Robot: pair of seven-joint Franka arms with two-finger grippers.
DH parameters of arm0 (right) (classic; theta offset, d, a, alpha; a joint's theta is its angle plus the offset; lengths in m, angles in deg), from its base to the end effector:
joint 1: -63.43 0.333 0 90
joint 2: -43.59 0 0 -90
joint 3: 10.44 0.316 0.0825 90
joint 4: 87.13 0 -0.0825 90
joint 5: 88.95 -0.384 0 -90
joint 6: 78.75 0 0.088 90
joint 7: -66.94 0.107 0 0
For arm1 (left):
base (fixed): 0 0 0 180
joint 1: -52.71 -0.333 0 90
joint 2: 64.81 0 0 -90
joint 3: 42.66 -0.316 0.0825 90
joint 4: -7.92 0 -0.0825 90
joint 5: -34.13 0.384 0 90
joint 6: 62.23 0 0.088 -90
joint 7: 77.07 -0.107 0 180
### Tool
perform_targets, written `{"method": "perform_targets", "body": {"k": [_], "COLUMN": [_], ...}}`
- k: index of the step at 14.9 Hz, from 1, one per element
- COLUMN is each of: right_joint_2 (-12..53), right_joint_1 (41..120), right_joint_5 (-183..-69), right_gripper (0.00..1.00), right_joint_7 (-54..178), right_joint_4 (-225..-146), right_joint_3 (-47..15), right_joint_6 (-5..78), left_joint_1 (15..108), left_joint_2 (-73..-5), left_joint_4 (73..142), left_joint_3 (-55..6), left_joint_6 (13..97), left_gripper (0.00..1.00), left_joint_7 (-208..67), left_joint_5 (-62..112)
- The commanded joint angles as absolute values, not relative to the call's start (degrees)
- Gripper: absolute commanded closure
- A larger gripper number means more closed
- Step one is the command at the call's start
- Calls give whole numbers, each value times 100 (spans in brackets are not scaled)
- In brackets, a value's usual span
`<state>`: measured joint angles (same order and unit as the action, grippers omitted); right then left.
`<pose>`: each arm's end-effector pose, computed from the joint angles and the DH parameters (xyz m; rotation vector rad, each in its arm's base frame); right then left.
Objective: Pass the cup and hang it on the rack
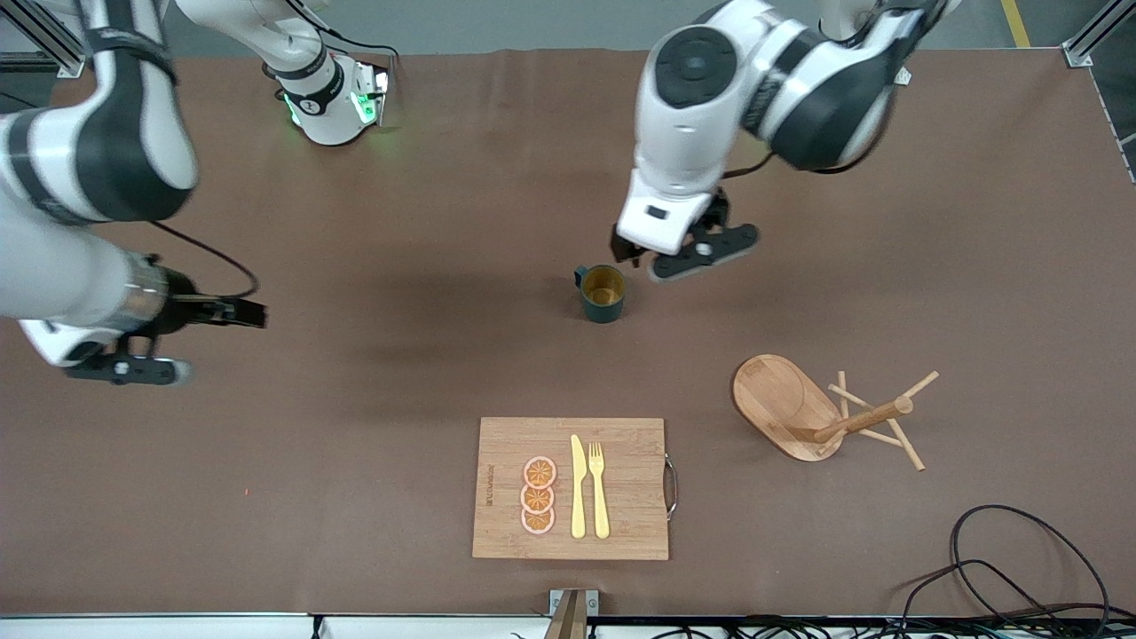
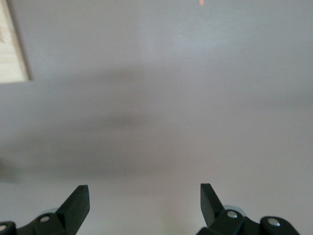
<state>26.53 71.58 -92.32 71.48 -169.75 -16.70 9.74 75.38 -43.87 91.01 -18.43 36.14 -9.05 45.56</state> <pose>0.6284 0.0357 0.5066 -3.1104 0.0758 0.3039 0.4894 -0.4382 0.4874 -3.0120 -0.5370 -0.0076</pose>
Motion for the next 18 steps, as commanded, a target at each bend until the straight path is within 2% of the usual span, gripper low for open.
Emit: {"method": "perform_targets", "body": {"k": [1, 5, 15, 18], "right_joint_2": [2970, 2961, 2873, 2891], "right_joint_1": [6635, 6141, 6167, 6185], "right_joint_5": [-9062, -8957, -9017, -9018], "right_gripper": [0, 0, 0, 0], "right_joint_7": [6581, 6184, 6237, 6202], "right_joint_4": [-17248, -17073, -16562, -16571], "right_joint_3": [-1536, -1536, -1501, -1492], "right_joint_6": [818, 862, 687, 642], "left_joint_1": [8125, 8899, 10482, 10518], "left_joint_2": [-3951, -3354, -1667, -1568], "left_joint_4": [8913, 8913, 8966, 8983], "left_joint_3": [-1884, -1901, -2051, -2094], "left_joint_6": [3761, 3779, 3559, 3507], "left_gripper": [0, 0, 1, 8], "left_joint_7": [24, 1466, 5912, 6233], "left_joint_5": [5046, 5810, 8551, 8844]}}
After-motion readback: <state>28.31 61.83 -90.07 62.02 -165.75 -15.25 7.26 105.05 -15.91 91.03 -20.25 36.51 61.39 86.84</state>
